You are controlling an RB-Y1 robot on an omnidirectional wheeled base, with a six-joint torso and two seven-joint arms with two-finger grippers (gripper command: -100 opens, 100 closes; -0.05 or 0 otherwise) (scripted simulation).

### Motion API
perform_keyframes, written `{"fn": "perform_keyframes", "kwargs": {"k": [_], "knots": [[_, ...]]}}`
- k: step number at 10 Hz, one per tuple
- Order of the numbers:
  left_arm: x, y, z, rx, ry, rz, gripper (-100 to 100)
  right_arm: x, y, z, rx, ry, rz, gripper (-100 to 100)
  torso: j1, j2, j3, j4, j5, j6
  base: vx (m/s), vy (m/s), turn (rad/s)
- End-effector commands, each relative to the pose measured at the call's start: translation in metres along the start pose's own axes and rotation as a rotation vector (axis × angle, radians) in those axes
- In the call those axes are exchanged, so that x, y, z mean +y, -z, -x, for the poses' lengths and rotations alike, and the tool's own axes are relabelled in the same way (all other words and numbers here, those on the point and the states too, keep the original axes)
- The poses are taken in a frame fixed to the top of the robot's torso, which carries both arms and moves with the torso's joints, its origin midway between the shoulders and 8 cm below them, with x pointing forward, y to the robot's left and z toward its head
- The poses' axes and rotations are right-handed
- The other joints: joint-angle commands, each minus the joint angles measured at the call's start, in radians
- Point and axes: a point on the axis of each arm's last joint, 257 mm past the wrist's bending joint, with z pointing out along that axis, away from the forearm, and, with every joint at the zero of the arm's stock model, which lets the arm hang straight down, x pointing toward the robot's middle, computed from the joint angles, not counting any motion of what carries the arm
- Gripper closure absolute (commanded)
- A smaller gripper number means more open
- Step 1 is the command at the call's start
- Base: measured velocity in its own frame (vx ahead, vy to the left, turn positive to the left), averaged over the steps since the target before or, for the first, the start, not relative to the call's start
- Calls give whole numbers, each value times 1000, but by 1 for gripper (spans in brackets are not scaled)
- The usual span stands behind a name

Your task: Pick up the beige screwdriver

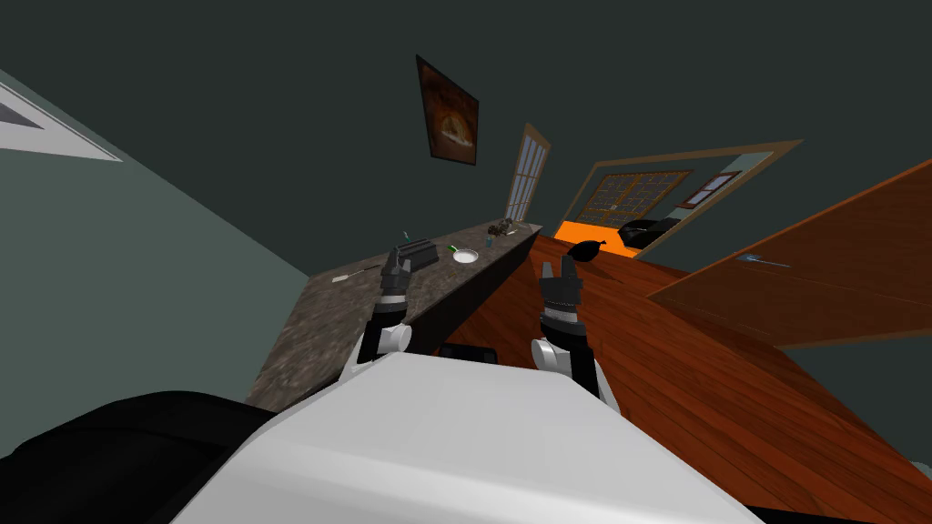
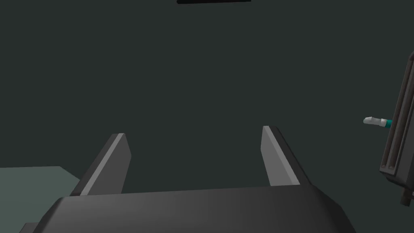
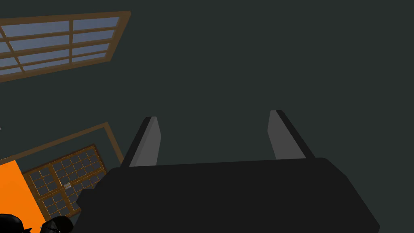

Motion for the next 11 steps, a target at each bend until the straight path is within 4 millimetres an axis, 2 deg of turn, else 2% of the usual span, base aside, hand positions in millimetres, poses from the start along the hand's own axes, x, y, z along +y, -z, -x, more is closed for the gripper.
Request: {"fn": "perform_keyframes", "kwargs": {"k": [1,11], "knots": [[10,-3,-1,25,16,31,-100,0,0,0,0,0,0,0,0,0,0,0,0,0,17,-19,-21],[68,-23,8,64,196,235,-100,0,0,0,0,0,0,0,-2,-2,-1,0,0,0,32,-35,-20]]}}
